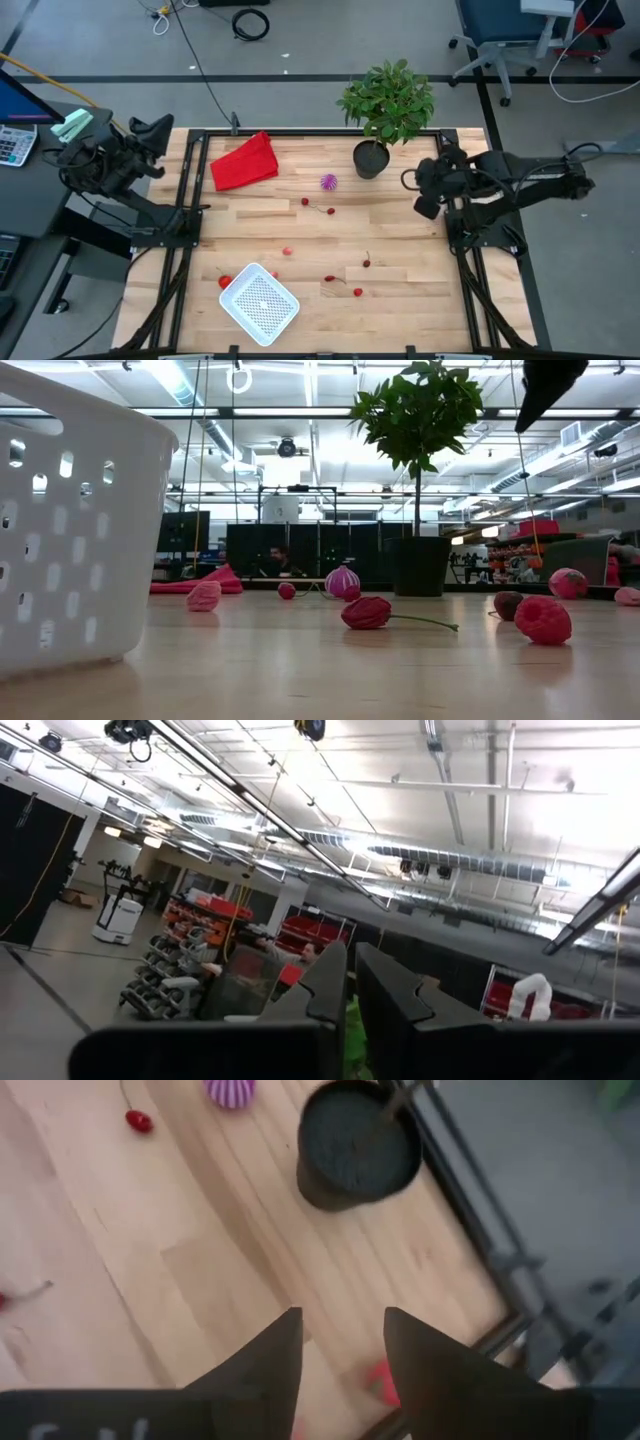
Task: Pick and placing Produce into tupperware
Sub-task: Put the dragon fruit in the basket
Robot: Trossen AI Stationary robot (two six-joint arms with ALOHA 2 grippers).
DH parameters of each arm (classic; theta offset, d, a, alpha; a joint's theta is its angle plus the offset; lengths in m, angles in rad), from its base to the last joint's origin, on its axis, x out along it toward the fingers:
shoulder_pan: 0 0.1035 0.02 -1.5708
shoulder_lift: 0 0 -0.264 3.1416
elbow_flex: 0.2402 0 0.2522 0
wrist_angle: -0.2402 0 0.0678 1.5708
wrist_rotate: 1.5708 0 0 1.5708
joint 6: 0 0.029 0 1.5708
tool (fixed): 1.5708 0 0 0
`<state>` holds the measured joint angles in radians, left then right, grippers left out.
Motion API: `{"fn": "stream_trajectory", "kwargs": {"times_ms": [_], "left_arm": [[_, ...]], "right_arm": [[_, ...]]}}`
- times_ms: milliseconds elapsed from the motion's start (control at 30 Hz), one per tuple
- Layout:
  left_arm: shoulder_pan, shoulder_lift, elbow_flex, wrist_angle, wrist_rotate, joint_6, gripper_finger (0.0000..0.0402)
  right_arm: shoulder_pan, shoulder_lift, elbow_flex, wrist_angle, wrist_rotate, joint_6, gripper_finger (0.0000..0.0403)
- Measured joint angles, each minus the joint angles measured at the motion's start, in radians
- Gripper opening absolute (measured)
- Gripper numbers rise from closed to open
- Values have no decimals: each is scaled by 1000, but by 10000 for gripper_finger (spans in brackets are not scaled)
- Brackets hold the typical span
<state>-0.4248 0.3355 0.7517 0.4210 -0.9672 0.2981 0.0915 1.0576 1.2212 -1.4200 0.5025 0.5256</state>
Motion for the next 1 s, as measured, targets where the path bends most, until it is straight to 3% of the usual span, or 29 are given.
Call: {"fn": "stream_trajectory", "kwargs": {"times_ms": [300, 433, 567, 733, 867, 1000], "left_arm": [[0, -1, 0, -19, 0, 0, 37], [0, -1, 0, -39, 0, 0, 31], [0, -1, 0, -71, 0, 0, 31], [0, -1, 0, -82, 0, 0, 39], [0, -1, 0, -82, 0, 0, 39], [0, -1, 0, -82, 0, 0, 33]], "right_arm": [[-71, 0, -5, -74, -22, 193, 246], [-102, -19, -67, -155, -63, 406, 289], [-114, -60, -182, -69, -127, 612, 319], [-152, -68, -330, 16, -143, 825, 330], [-203, -64, -437, 32, -146, 910, 328], [-277, -62, -456, 155, -96, 951, 315]]}}
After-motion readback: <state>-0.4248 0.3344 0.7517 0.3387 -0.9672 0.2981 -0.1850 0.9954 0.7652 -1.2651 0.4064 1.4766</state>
